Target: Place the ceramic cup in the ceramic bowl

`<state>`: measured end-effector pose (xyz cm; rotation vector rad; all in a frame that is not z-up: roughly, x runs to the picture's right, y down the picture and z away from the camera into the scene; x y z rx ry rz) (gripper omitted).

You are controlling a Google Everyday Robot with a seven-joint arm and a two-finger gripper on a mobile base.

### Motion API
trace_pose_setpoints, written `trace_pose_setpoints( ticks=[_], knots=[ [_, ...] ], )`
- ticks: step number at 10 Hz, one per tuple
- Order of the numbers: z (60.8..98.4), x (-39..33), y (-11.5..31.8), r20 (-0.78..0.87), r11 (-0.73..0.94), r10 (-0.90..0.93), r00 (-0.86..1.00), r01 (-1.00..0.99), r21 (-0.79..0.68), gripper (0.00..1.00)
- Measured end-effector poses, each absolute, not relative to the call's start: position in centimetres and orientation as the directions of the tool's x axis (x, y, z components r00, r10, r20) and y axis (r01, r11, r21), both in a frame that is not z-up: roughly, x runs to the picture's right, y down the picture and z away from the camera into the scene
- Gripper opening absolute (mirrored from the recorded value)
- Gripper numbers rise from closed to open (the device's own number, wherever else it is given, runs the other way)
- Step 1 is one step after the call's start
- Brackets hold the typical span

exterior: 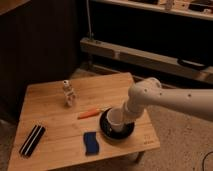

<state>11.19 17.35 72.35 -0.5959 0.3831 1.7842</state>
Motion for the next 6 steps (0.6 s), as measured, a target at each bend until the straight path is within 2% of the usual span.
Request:
trace_pose_setpoints(
  ticks=[2, 6],
  knots=[
    [72.3, 11.3, 17.7, -0.553, -0.306, 0.804, -0.218, -0.949, -0.071, 0.0],
    [73.9, 9.7, 15.5, -0.506, -0.332, 0.832, -0.227, -0.935, -0.125, 0.0]
  ],
)
